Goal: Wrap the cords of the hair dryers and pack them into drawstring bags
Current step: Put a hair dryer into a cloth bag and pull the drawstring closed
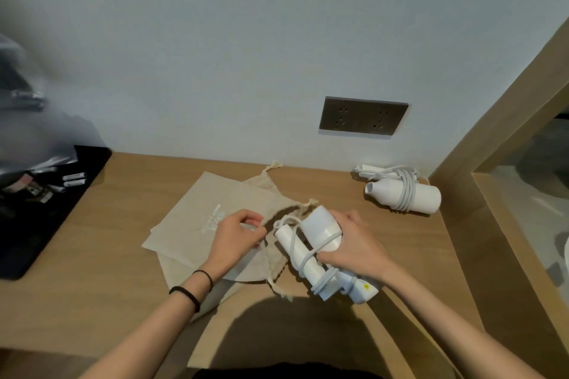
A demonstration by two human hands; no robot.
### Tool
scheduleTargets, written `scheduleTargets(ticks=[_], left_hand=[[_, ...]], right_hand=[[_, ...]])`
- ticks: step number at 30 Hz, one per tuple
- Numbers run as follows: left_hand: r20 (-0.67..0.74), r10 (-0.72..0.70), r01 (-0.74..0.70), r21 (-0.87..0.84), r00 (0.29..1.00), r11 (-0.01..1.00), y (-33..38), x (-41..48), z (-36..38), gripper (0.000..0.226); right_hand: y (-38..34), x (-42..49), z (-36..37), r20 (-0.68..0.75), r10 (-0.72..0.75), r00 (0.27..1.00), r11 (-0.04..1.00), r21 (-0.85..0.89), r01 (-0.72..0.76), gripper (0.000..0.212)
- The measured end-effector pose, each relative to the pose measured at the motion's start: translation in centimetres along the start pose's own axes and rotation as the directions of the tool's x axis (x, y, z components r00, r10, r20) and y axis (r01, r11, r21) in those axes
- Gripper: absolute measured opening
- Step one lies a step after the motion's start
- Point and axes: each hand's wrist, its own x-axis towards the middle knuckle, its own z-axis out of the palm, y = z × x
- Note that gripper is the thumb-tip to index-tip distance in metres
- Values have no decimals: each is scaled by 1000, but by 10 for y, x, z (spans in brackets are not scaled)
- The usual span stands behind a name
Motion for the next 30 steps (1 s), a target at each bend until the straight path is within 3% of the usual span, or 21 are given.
scheduleTargets(ticks=[9, 17, 21, 25, 30], left_hand=[[-78, 78, -76, 28, 994, 997, 12, -8, -28, 17], [-146, 86, -96, -65, 986, 993, 18, -17, -45, 24], [-72, 111, -114, -34, 991, 993, 19, -19, -47, 17], [-11, 108, -107, 37, 994, 994, 14, -20, -45, 13], [-10, 92, -91, 66, 996, 994, 3, -13, -46, 15]], right_hand=[[-60, 17, 36, 89, -187, 978, 953, -225, 202, 95], [-81, 23, 59, 75, -187, 979, 954, -225, 200, 92], [-84, 31, 62, 29, -108, 994, 982, -155, 111, 75], [-83, 42, 62, -19, 20, 1000, 993, 120, -18, 65], [-82, 55, 76, -20, 6, 1000, 975, 221, -1, 69]])
